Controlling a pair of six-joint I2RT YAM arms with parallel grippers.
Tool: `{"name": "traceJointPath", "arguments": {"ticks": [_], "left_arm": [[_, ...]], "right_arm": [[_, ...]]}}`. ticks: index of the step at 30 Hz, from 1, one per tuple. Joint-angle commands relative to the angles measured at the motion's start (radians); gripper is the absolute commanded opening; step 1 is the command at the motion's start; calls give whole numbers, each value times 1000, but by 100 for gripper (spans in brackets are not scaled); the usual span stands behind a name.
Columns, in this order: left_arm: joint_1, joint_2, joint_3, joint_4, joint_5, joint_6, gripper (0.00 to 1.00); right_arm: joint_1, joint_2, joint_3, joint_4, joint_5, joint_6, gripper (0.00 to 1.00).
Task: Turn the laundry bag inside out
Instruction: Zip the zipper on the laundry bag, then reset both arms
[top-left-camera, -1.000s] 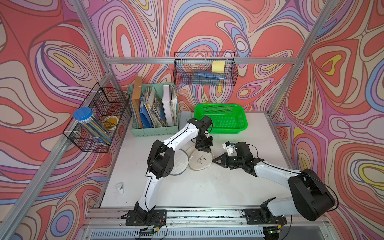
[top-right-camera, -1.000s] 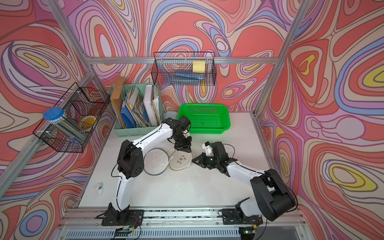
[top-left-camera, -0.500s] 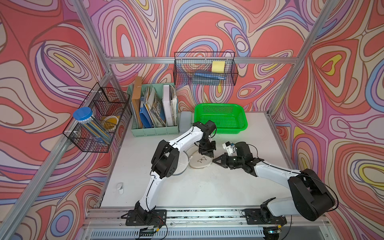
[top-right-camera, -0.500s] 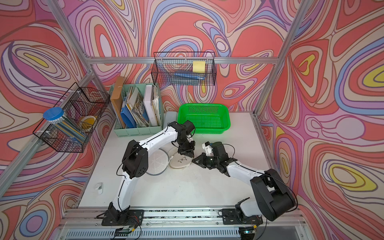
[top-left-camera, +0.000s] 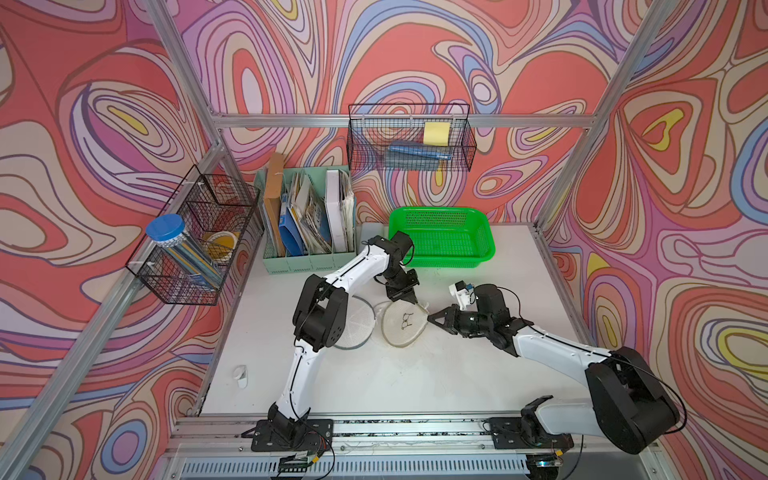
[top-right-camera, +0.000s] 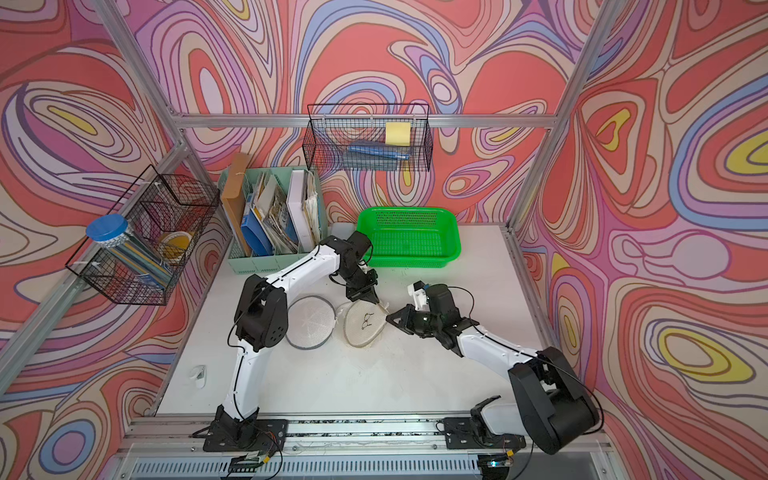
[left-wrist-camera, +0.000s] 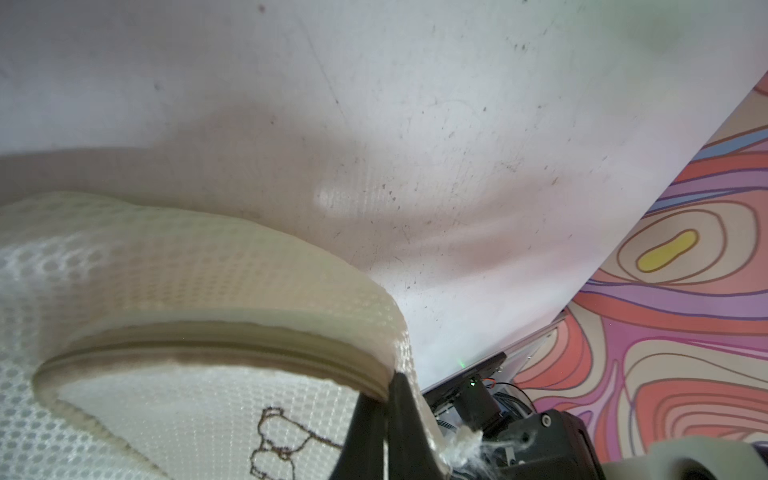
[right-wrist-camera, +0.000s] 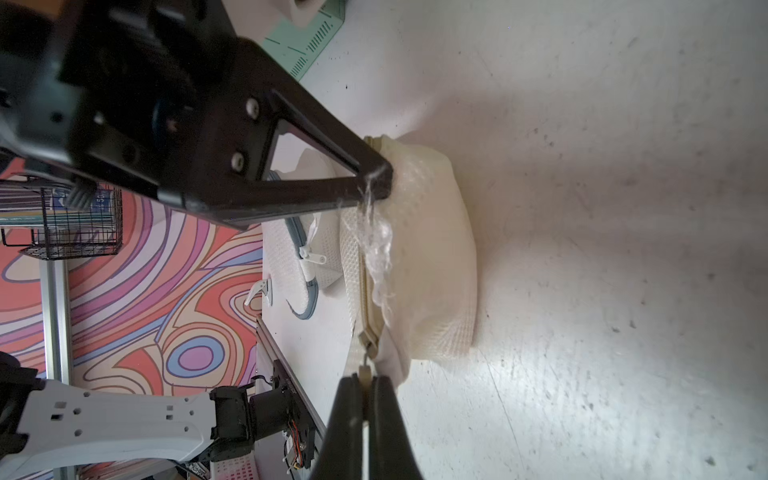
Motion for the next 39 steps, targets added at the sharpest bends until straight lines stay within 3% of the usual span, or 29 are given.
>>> {"name": "traceJointPath", "arguments": {"ticks": [1, 4, 6, 7, 9, 12, 16, 21, 24, 25, 26, 30, 32, 35, 39], "left_arm": [[53, -28, 4, 84, -83, -28, 0], [48, -37, 13, 89, -51, -8, 1], [46, -61, 13, 81, -66, 19, 39], [46, -74, 15, 73, -73, 33, 51], [47, -106, 23, 43, -105, 76, 64], [59, -167, 21, 6, -163, 147, 77], [102, -277, -23, -50, -318, 225, 94], [228, -479, -257, 12, -476, 267, 99], [326, -581, -426, 80, -556, 284, 99], [356, -612, -488, 113, -586, 298, 99], [383, -641, -550, 145, -640, 309, 99], [476, -711, -765, 310, -740, 329, 99], [508, -738, -865, 436, -797, 346, 99], [513, -760, -963, 593, -913, 418, 99], [511, -734, -1030, 783, -982, 518, 99]], "right_arm": [[0, -30, -27, -53, -23, -14, 0], [0, -9, 1, -62, -17, -26, 0], [0, 12, 36, -83, -4, -42, 0], [0, 22, 53, -98, 6, -51, 6], [-1, 40, 96, -138, 27, -83, 17], [-2, 55, 167, -242, 99, -144, 41], [-8, 66, 249, -392, 240, -232, 53], [-14, 45, 320, -512, 452, -327, 64], [-13, 15, 352, -544, 658, -375, 80], [-13, 4, 364, -550, 747, -390, 95], [-15, -6, 371, -546, 830, -410, 98], [-23, -8, 344, -412, 1114, -541, 98], [-28, 0, 298, -279, 1193, -629, 98], [-69, 47, 248, -125, 1217, -719, 98], [-120, 132, 197, 62, 1248, -806, 98]]}}
